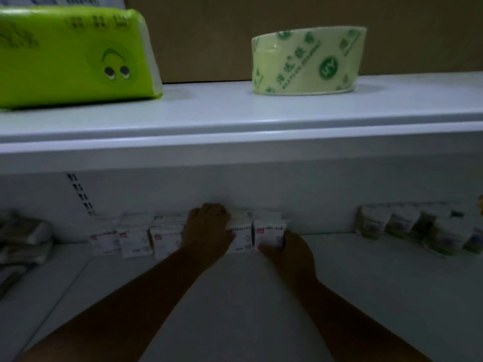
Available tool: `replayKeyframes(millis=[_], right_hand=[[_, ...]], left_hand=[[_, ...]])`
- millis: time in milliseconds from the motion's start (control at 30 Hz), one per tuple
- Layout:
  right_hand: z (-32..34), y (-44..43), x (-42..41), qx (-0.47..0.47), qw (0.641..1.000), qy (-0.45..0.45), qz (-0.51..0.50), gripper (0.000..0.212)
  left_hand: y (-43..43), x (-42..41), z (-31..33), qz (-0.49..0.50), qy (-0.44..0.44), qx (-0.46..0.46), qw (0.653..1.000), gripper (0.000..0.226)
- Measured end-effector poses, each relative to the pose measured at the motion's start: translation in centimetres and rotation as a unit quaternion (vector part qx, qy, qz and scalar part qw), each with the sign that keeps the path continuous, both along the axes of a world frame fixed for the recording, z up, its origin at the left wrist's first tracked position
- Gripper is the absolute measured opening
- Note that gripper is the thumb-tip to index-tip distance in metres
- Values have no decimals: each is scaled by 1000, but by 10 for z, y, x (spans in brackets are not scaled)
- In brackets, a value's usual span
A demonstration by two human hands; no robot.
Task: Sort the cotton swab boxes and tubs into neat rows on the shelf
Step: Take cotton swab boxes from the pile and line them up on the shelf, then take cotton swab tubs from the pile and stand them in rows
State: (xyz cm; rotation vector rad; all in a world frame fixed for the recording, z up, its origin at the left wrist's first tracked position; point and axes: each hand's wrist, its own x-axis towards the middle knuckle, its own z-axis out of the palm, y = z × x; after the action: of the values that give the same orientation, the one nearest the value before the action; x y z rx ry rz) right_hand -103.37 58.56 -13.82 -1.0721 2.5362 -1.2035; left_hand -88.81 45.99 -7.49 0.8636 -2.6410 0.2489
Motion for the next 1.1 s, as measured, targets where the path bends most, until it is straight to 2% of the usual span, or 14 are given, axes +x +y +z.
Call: replayKeyframes(millis=[133,200,267,333,433,500,567,633,733,833,967,1100], right_hand=[[1,22,-2,-27,996,-61,53,78],[1,41,-3,-48,998,-47,20,73],[3,59,-5,-105,993,55,7,44],[9,68,3,-136,975,171,46,20],[31,57,39,-115,928,275,224,14],[53,36,74,-24,886,315,339,5],[67,7,109,62,849,329,408,25],[83,-22,149,138,829,329,430,43],[114,-62,222,176,797,360,452,61],[143,-92,306,180,790,346,473,66],[164,-120,407,82,785,343,508,60],[151,-136,463,137,776,358,501,61]], left_hand=[[21,26,11,21,22,24,999,58],[26,50,18,40,7,56,998,61],[27,79,22,70,0,80,994,63],[28,113,25,101,-41,104,989,64],[26,170,34,154,-120,127,972,68],[23,210,48,201,-154,133,958,71],[22,252,68,255,-170,108,946,71],[21,300,91,304,-135,99,938,66],[22,381,116,359,-104,115,920,66],[23,465,124,392,-113,121,905,68],[22,563,118,412,-90,139,896,66],[13,620,99,421,-79,168,888,69]])
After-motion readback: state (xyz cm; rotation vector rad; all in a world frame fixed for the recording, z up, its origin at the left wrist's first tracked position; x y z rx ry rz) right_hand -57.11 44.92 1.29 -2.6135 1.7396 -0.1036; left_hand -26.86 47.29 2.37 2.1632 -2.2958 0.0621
